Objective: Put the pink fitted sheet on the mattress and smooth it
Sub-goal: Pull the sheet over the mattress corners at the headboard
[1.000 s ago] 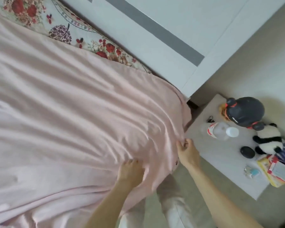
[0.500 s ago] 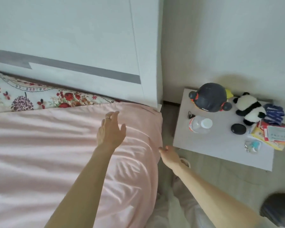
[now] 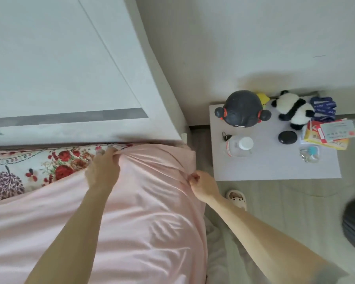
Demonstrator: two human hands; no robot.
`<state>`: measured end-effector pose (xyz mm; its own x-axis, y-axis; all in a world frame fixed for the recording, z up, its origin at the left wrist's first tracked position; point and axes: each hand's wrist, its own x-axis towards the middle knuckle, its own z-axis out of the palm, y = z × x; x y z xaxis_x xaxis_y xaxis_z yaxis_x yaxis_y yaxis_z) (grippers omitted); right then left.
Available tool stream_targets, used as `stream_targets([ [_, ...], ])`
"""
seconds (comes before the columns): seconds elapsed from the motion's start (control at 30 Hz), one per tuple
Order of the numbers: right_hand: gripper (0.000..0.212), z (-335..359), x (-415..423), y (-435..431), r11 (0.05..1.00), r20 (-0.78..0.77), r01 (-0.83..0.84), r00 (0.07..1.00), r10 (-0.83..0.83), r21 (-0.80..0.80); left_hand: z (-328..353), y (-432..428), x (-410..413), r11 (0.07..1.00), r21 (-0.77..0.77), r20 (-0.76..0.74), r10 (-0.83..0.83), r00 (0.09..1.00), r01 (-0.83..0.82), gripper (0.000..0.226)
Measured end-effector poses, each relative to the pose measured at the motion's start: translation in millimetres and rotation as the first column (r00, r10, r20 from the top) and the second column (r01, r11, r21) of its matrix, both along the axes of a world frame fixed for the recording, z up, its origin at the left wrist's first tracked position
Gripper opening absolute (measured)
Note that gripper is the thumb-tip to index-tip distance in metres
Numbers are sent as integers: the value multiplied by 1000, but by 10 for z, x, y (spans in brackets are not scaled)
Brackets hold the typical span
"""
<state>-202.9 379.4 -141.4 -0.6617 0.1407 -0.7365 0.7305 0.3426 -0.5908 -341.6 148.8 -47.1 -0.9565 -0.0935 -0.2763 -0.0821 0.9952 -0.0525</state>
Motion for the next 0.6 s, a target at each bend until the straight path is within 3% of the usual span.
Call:
stream_targets([
  [0.07, 15, 75, 18, -38, 978, -103, 197, 977, -189, 70, 116, 77, -129, 994, 110, -135, 43, 990, -28, 20],
  [0.13, 12, 214, -111, -42, 851, -269, 514, 839, -472, 112, 189, 202, -197, 982, 186, -210, 24, 977, 16, 18],
  [0.2, 7, 350, -267, -34, 723, -384, 689, 683, -621, 55, 188, 277, -186, 964, 263, -238, 86, 968, -21, 18],
  [0.23, 7, 367, -300, -38, 721, -400, 693, 662, -634, 3, 163, 287, -151, 949, 308, -236, 144, 961, -67, 20],
  [0.27, 12, 338, -281, -60, 769, -383, 637, 700, -603, -45, 128, 295, -111, 927, 361, -227, 194, 954, -102, 22],
  [0.37, 50, 128, 63, -225, 948, -98, 242, 959, -266, -206, -8, 300, 36, 857, 499, -184, 253, 950, -132, 37],
  [0.4, 56, 69, 208, -259, 963, -35, 182, 981, -192, -199, -44, 301, 103, 849, 512, -163, 245, 956, -130, 46],
  [0.47, 58, -22, 485, -263, 974, 25, 205, 979, -203, -95, -136, 297, 286, 868, 488, -154, 184, 971, -87, 61],
  [0.6, 62, -129, 857, -212, 982, 180, 181, 969, -168, -57, -362, 337, 713, 909, 417, -128, 80, 989, -19, 63],
])
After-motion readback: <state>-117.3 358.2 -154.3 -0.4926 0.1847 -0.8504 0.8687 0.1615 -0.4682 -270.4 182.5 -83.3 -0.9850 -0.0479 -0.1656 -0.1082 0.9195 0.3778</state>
